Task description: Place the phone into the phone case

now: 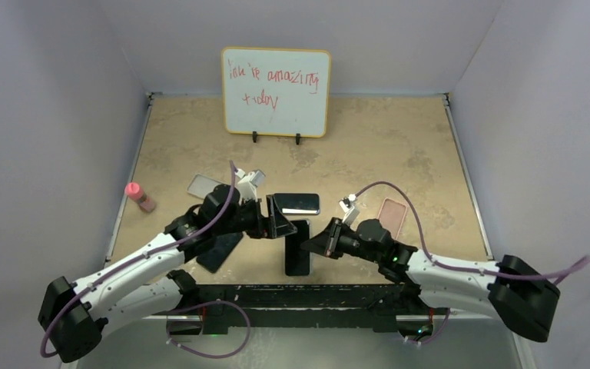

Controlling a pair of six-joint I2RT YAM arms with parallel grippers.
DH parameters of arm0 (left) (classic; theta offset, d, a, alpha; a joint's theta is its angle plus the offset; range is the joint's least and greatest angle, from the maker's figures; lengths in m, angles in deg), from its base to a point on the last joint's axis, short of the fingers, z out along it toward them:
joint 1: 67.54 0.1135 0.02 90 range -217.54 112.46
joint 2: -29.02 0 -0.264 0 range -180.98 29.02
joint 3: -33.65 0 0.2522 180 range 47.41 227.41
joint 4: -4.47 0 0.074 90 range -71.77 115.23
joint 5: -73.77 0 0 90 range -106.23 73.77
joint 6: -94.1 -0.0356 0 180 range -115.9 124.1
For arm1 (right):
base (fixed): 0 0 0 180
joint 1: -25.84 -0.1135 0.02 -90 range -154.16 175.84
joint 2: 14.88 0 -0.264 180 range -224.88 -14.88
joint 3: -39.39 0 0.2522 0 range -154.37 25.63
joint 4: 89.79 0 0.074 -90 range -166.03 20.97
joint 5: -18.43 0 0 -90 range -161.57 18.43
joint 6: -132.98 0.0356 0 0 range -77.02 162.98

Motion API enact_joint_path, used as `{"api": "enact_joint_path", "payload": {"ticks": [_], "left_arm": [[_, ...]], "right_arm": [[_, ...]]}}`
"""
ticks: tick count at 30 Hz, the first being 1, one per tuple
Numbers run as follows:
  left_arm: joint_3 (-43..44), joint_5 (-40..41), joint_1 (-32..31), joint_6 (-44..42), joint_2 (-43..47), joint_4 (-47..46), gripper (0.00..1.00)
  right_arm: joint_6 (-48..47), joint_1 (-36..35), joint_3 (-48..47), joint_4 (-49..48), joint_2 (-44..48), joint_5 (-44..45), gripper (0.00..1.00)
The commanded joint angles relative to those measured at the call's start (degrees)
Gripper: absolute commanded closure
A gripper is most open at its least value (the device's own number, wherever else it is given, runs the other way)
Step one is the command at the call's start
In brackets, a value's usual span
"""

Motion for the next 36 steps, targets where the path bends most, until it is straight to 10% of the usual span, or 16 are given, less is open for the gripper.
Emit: {"api": "enact_joint_path", "payload": {"ticks": [1,11,24,36], "left_arm": [[7.5,1.5,0.4,-6.2,2.6,9.8,0.21],[13.9,-3.4,0.5,-7.2,8.0,7.1,0.15],[6.9,-13.4,0.5,3.4,12.2,-19.0,0.17],[11.5,-7.2,0.5,-0.3,13.8,-6.0,0.16]], "right_arm": [[-6.1,1.3,-5.1,2.3,8.4,-3.0,1.0],[-10.3,2.7,-12.9,7.5,17.4,-11.1,1.0],[-1.8,2.7,-14.9,-16.6,11.9,-23.9,1.0],[-7.5,2.7,-14.9,-2.1,19.2,-13.1,1.0]]}}
